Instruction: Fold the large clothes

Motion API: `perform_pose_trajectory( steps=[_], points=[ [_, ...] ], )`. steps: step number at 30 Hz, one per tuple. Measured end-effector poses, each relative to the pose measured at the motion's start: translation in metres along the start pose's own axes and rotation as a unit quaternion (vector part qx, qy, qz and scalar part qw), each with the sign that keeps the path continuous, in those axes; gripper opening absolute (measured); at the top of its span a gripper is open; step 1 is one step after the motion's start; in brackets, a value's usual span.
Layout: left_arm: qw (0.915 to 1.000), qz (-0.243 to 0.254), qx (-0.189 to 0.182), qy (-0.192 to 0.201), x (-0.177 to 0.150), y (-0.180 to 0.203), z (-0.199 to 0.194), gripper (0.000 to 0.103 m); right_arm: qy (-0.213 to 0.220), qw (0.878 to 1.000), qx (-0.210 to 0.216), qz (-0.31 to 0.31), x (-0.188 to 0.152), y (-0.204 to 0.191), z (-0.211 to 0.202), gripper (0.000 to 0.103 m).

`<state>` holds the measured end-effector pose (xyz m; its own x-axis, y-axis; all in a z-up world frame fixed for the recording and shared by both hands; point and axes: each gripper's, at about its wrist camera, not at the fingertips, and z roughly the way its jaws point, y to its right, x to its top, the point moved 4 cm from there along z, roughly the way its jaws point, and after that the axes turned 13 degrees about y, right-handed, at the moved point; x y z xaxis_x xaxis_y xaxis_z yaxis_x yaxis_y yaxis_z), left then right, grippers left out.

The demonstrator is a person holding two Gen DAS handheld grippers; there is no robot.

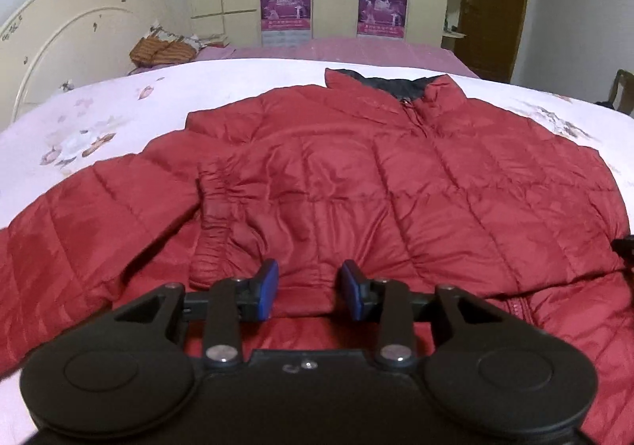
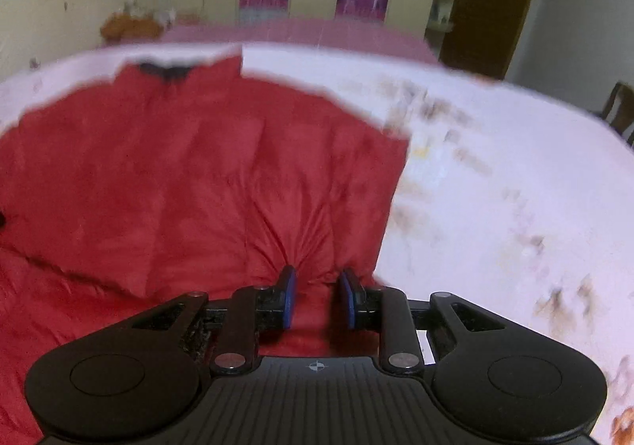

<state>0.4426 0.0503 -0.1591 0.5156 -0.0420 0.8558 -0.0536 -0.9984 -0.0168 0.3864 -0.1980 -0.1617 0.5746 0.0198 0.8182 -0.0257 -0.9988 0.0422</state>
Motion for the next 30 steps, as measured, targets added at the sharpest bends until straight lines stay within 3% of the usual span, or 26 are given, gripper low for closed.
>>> perform_pose_trajectory(
  steps=[4,6,7,8,10,11,18,21,23,26,27,30],
  points=[
    [1.0,-0.002,-0.006,-0.002,0.0,-0.003,-0.006,0.036,0.007,1.0,-0.007,0.018,0.007,0.002,-0.008,0.025],
    [0.9999,-0.008,0.003,0.009,0.006,-0.008,-0.02,0.064,0.021,0.999,-0.004,0.041,0.01,0.007,-0.019,0.026],
    [0.9996,-0.003,0.012,0.027,0.009,-0.01,-0.03,0.097,0.029,0.999,-0.002,0.046,0.01,0.006,-0.026,0.026],
    [0.9985,0.006,0.027,0.048,0.012,-0.014,-0.041,0.101,0.036,0.998,-0.001,0.046,0.011,0.004,-0.033,0.026],
    [0.9984,0.007,0.03,0.047,0.013,-0.022,-0.052,0.094,0.046,0.998,-0.009,0.046,0.009,0.001,-0.046,0.073],
    [0.9986,-0.002,0.032,0.042,0.011,-0.03,-0.057,0.094,0.06,0.997,-0.013,0.047,0.008,-0.001,-0.053,0.085],
    [0.9953,-0.051,0.077,0.029,-0.014,-0.091,-0.091,0.091,0.07,0.996,-0.031,0.051,-0.001,-0.015,-0.077,0.085],
    [0.9905,-0.095,0.095,0.026,-0.032,-0.124,-0.111,0.083,0.066,0.996,-0.031,0.057,-0.002,-0.019,-0.082,0.085],
    [0.9824,-0.14,0.121,0.029,-0.048,-0.154,-0.13,0.078,0.064,0.996,-0.033,0.056,-0.004,-0.02,-0.085,0.085],
    [0.9633,-0.203,0.172,0.038,-0.073,-0.2,-0.163,0.076,0.062,0.996,-0.044,0.045,-0.009,-0.021,-0.089,0.085],
    [0.9544,-0.228,0.188,0.041,-0.083,-0.217,-0.174,0.075,0.059,0.996,-0.047,0.046,-0.011,-0.02,-0.09,0.085],
    [0.917,-0.329,0.217,0.062,-0.112,-0.261,-0.204,0.073,0.052,0.995,-0.058,0.06,-0.015,-0.013,-0.091,0.085]
  ],
)
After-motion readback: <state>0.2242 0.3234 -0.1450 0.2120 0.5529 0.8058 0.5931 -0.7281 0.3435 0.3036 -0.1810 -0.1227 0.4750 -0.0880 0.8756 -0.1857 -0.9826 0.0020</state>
